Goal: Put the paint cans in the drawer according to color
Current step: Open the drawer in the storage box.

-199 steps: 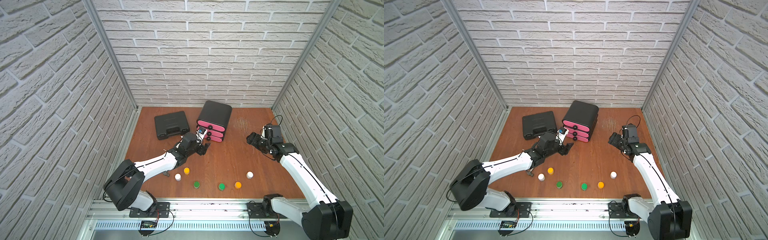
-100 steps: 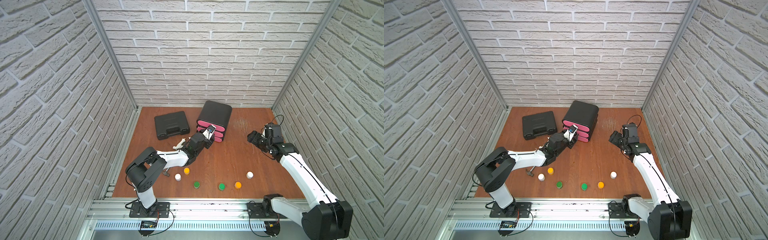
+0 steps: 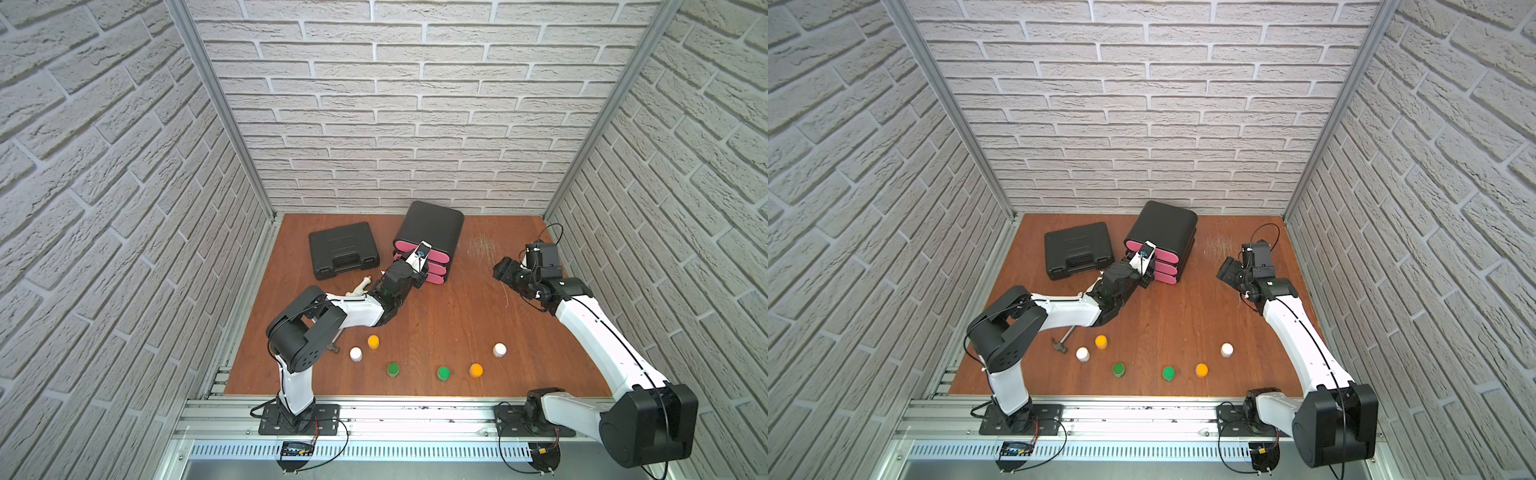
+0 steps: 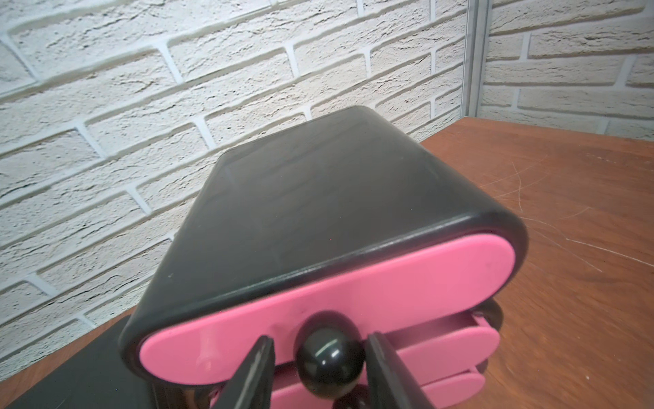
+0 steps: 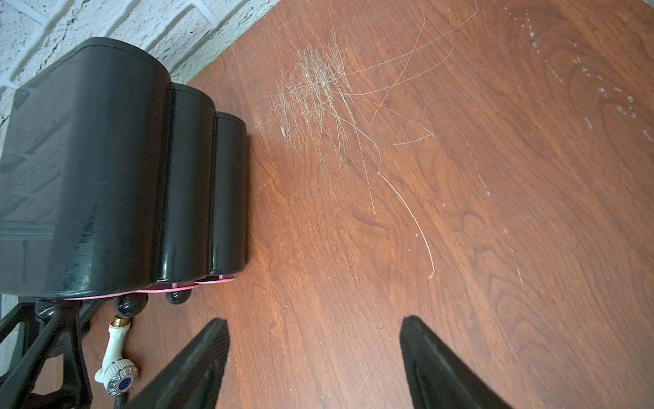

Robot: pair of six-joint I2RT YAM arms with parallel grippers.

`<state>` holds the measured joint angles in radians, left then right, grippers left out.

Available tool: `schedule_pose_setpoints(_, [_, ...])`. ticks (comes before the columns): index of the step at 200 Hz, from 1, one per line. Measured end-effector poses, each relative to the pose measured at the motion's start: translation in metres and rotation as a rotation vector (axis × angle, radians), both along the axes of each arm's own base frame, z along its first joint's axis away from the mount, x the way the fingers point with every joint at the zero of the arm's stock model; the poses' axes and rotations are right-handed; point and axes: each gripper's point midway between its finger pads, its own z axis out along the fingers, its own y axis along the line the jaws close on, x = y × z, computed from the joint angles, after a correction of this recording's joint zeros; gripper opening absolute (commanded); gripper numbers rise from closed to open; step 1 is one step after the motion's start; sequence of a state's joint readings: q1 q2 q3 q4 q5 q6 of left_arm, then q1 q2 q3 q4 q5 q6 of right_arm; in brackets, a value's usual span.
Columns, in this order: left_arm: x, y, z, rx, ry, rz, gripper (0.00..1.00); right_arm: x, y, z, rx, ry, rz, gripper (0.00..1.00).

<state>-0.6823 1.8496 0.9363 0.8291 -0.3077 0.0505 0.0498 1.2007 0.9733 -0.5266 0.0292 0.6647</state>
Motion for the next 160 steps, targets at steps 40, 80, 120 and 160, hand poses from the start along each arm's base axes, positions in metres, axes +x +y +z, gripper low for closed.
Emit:
schedule_pose_setpoints(40, [0.0046, -0.0015, -0.0040, -0.014, 0.003, 0.005, 0.42, 0.0020, 0.0000, -0.0023, -0.004, 0.009, 0.002, 0.80])
schedule_pose_setpoints(80, [0.0047, -0.0027, -0.0045, -0.029, 0.005, 0.002, 0.38, 0.0038, -0.0007, 0.0005, -0.008, 0.002, 0.001, 0.80])
schedule_pose_setpoints(120, [0.0052, -0.0029, -0.0046, -0.035, 0.005, -0.001, 0.31, 0.0038, -0.0016, 0.0000, -0.012, 0.004, -0.003, 0.80])
schedule_pose_setpoints(160, [0.0063, -0.0017, -0.0046, -0.041, 0.006, -0.007, 0.22, 0.0041, -0.0028, 0.0006, -0.014, 0.003, -0.011, 0.80])
